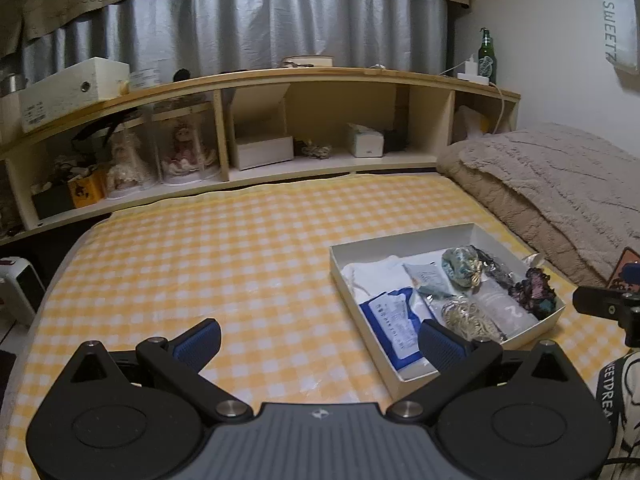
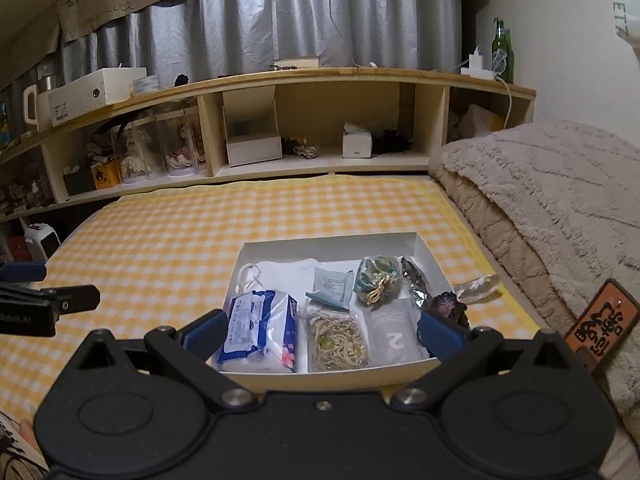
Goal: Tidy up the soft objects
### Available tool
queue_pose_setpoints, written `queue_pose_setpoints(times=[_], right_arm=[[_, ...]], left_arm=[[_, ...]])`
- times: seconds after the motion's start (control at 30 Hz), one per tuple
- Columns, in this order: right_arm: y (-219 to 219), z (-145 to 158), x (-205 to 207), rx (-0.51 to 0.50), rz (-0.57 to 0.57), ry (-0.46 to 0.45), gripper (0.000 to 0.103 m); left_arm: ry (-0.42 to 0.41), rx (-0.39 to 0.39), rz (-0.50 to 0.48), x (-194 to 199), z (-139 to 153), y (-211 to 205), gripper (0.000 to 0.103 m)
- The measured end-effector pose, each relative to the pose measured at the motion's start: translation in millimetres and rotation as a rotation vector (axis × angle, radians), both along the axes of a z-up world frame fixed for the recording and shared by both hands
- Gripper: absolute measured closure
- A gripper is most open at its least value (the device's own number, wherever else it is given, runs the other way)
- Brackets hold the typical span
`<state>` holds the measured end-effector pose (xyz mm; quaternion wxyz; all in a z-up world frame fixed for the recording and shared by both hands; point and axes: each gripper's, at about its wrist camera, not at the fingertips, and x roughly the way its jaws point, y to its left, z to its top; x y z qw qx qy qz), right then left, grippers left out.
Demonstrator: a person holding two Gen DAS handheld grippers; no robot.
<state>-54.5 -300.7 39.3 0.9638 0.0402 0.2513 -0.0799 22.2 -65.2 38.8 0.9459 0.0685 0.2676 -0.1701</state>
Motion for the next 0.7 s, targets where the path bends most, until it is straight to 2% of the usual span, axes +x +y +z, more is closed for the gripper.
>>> queue_pose_setpoints(times=[0.23,0.7], right_arm=[[8.9,-5.8,-9.7,-0.053,-0.019,-0.027,0.000],[13.8,-17.0,-10.8,-0.055,-0.033,-0.030,0.000]], left_arm=[[-0.017,-0.013,0.017,-9.9,-6.2,5.9,0.000],[-0.008,-0.011,0.014,-11.3,-19.7,5.2,0.000]])
